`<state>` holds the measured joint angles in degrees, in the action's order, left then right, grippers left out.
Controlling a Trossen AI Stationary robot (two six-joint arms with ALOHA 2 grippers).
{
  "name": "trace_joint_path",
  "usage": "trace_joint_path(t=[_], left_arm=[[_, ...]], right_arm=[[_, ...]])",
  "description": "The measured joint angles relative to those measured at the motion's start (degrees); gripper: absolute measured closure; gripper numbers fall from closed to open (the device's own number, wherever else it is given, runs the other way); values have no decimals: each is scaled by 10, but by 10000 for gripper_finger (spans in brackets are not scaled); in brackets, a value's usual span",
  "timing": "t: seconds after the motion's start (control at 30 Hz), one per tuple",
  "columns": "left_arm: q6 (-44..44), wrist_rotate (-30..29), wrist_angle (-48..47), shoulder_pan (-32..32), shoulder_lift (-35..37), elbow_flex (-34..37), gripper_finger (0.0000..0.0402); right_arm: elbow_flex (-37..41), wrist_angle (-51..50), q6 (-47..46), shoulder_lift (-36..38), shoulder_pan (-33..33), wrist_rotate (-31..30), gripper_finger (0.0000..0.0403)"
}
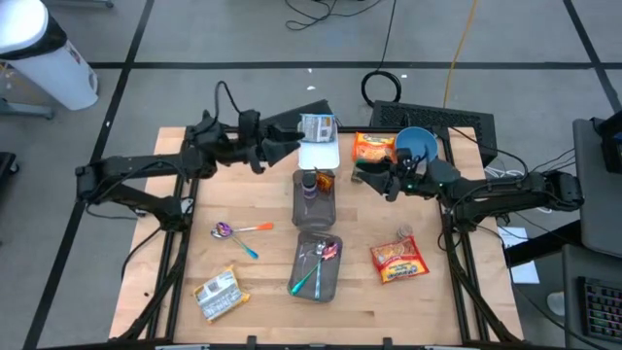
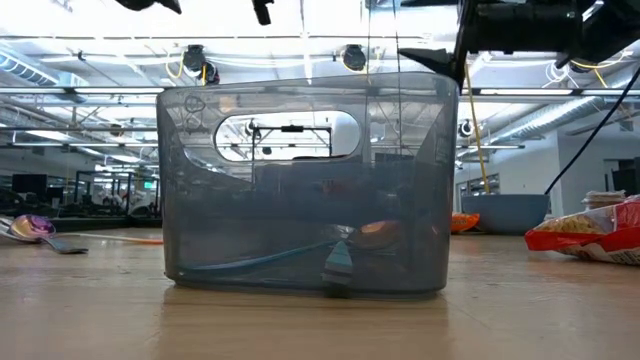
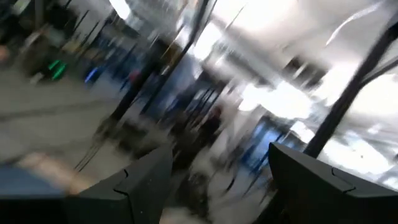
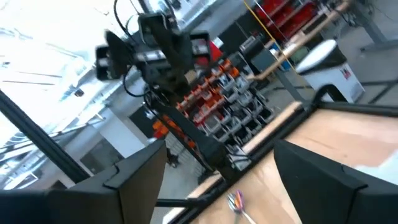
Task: Pick & Place Food Item
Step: Put the orange spoon into the bottom black bin
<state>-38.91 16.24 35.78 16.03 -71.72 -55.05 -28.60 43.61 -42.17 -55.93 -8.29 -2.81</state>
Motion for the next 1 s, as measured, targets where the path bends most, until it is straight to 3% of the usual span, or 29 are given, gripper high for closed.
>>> trace_joint_path(t=[0.1, 0.23, 0.37, 0.47, 0.57, 0.73, 0.87, 1.0], left_arm=[[56, -28, -179, -14, 32, -25, 128], [141, -108, -387, -42, 57, -88, 128], [188, -150, -499, -57, 60, -140, 128], [202, -152, -540, -57, 60, -157, 128], [209, -147, -568, -51, 60, -157, 128], [208, -147, -626, -47, 59, -157, 128], [203, -147, -700, -48, 60, -157, 128], [183, -148, -813, -51, 69, -158, 128]], right_arm=[[0, 19, 8, 0, 0, 10, 114], [0, 35, 3, 8, 0, 29, 116], [-21, -9, 13, 26, -9, 59, 124], [-96, -143, 74, 39, -21, 93, 135], [-208, -342, 186, 37, -27, 120, 146], [-382, -653, 327, -2, -28, 118, 158], [-464, -781, 371, -41, -25, 116, 163], [-479, -807, 387, -69, -14, 117, 165]])
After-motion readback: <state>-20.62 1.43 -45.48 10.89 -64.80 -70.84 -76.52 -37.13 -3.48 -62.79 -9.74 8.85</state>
